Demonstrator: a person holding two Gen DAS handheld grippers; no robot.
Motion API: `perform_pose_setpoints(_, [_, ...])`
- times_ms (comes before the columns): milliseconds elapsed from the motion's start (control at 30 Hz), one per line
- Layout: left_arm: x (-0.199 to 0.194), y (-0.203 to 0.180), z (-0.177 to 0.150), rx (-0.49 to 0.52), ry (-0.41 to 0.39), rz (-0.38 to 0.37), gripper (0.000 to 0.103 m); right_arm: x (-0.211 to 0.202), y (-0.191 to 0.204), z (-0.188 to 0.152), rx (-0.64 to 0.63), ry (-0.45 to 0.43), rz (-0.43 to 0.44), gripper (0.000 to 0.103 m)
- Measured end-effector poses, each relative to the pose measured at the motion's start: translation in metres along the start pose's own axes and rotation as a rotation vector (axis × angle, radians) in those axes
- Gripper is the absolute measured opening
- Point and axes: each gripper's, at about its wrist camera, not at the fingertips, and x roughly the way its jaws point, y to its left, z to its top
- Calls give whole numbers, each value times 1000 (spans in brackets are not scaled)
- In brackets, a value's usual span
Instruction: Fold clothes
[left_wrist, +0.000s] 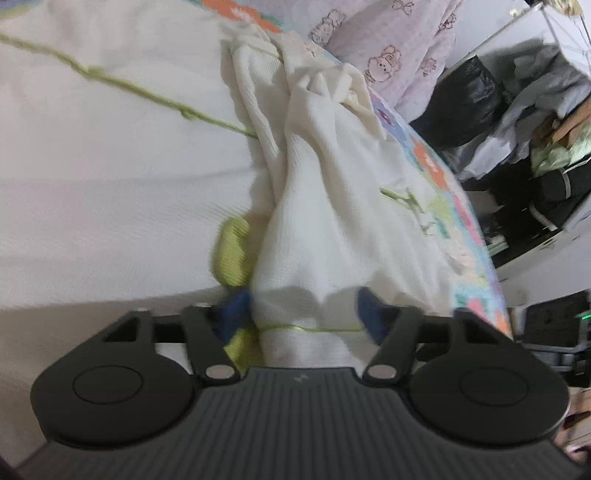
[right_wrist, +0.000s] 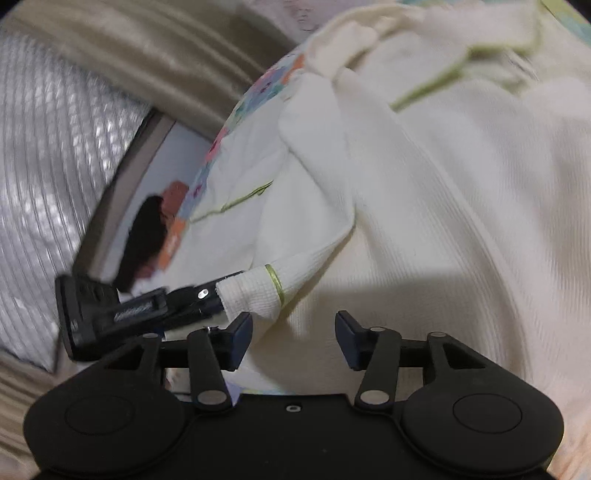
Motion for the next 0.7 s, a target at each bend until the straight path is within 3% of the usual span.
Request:
perform_pose_setpoints(33, [0,0,0,-3,6,-10,55,-2,-1,0,16,-22,-15,55])
perform_pose_setpoints(67, [-2,-2,-1,17,3,-1,13,-4,-1,-1,24,-42,-31,55])
perform_pose_setpoints(100, [-5,-5,-1,31,-16,20,0,-6,2,-1,8,-53,-49,55])
perform_pose_setpoints(133, [-9,-8,-1,39,-41,28,0,-8,5,-1,-7,-65,-66,55])
perform_pose_setpoints(267, [-31,-24,0,47,-126,-111,0,-3,7,1,20,-47,-22,57])
perform_pose_setpoints(333, [-31,-25,-1,29,-114,-151,0,4,4,1,59,-47,12,58])
perform_pose_setpoints(367, [-26,-23,-3,14,-83,-130,0,8,4,-1,60,-56,7,58])
perform_pose_setpoints(433, [-14,-13,-7,-30,-33,-93,0,15,11,-6,-21,-69,-68,49])
perform_pose_setpoints(467, [-9,-8,-9,-57,-14,-82,0,18,16,-8,-75,-69,-112,22])
perform_pose_setpoints(500, [-8,-3,-9,-83,-6,-87,0,18,23,-10,-128,-77,-147,6])
perform_pose_setpoints(633, [-22,-5,-5,-86,-52,-177,1,-8,58,-13,-285,-179,-182,5])
perform_pose_setpoints(700, [-19,-9,-4,-40,-41,-131,2,-19,78,-14,-401,-198,-236,5])
